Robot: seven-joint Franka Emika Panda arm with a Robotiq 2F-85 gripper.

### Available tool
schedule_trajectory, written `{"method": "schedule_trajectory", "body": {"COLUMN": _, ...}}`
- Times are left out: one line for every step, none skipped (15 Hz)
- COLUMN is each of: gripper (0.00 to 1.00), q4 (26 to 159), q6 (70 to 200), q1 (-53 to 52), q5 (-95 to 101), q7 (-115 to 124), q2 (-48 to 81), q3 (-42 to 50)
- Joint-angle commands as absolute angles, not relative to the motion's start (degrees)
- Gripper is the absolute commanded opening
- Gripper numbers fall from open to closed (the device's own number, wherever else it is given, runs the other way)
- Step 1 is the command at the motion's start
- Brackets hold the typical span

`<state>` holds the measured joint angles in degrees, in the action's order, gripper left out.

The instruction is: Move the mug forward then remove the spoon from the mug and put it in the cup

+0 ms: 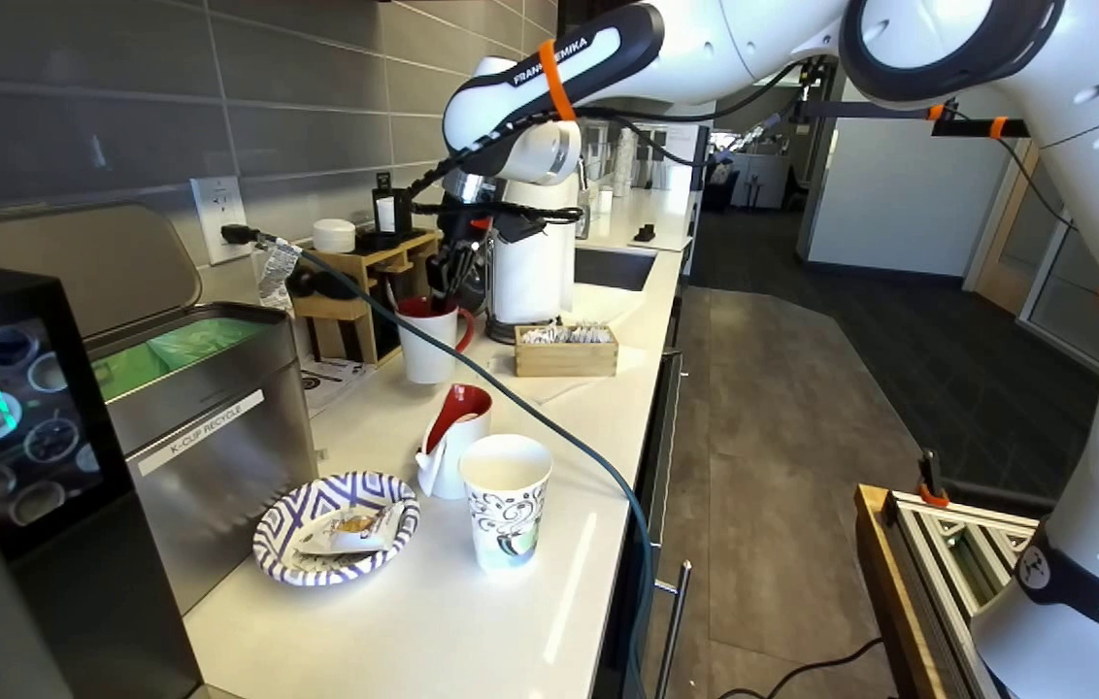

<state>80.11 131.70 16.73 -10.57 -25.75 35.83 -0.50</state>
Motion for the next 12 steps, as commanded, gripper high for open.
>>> {"method": "schedule_trajectory", "body": {"gripper": 0.02, "q4": 74.1, "q6": 130.0, "q1": 18.7, "q5": -12.3, "q7": -27.6, "q2": 39.7, "q3": -2.4}}
{"method": "schedule_trajectory", "body": {"gripper": 0.02, "q4": 73.4, "q6": 130.1, "q1": 18.7, "q5": -12.0, "q7": -27.3, "q2": 40.4, "q3": -2.4}}
{"method": "schedule_trajectory", "body": {"gripper": 0.02, "q4": 72.8, "q6": 130.2, "q1": 18.8, "q5": -11.8, "q7": -27.1, "q2": 40.9, "q3": -2.4}}
{"method": "schedule_trajectory", "body": {"gripper": 0.02, "q4": 72.1, "q6": 130.3, "q1": 18.9, "q5": -11.9, "q7": -26.8, "q2": 41.5, "q3": -2.4}}
{"method": "schedule_trajectory", "body": {"gripper": 0.02, "q4": 71.5, "q6": 130.3, "q1": 19.0, "q5": -11.8, "q7": -26.6, "q2": 42.0, "q3": -2.4}}
{"method": "schedule_trajectory", "body": {"gripper": 0.02, "q4": 70.9, "q6": 130.5, "q1": 19.0, "q5": -11.6, "q7": -26.4, "q2": 42.4, "q3": -2.2}}
{"method": "schedule_trajectory", "body": {"gripper": 0.02, "q4": 70.5, "q6": 130.8, "q1": 19.0, "q5": -11.4, "q7": -26.2, "q2": 42.8, "q3": -2.1}}
{"method": "schedule_trajectory", "body": {"gripper": 0.02, "q4": 70.0, "q6": 130.6, "q1": 19.1, "q5": -11.4, "q7": -26.2, "q2": 43.1, "q3": -2.2}}
{"method": "schedule_trajectory", "body": {"gripper": 0.02, "q4": 69.5, "q6": 130.6, "q1": 19.1, "q5": -11.4, "q7": -26.0, "q2": 43.5, "q3": -2.2}}
{"method": "schedule_trajectory", "body": {"gripper": 0.02, "q4": 69.1, "q6": 130.6, "q1": 19.1, "q5": -11.3, "q7": -25.9, "q2": 43.9, "q3": -2.2}}
{"method": "schedule_trajectory", "body": {"gripper": 0.02, "q4": 68.5, "q6": 130.6, "q1": 19.0, "q5": -11.2, "q7": -25.7, "q2": 44.4, "q3": -2.1}}
{"method": "schedule_trajectory", "body": {"gripper": 0.02, "q4": 68.0, "q6": 130.4, "q1": 19.1, "q5": -11.3, "q7": -25.6, "q2": 44.8, "q3": -2.2}}
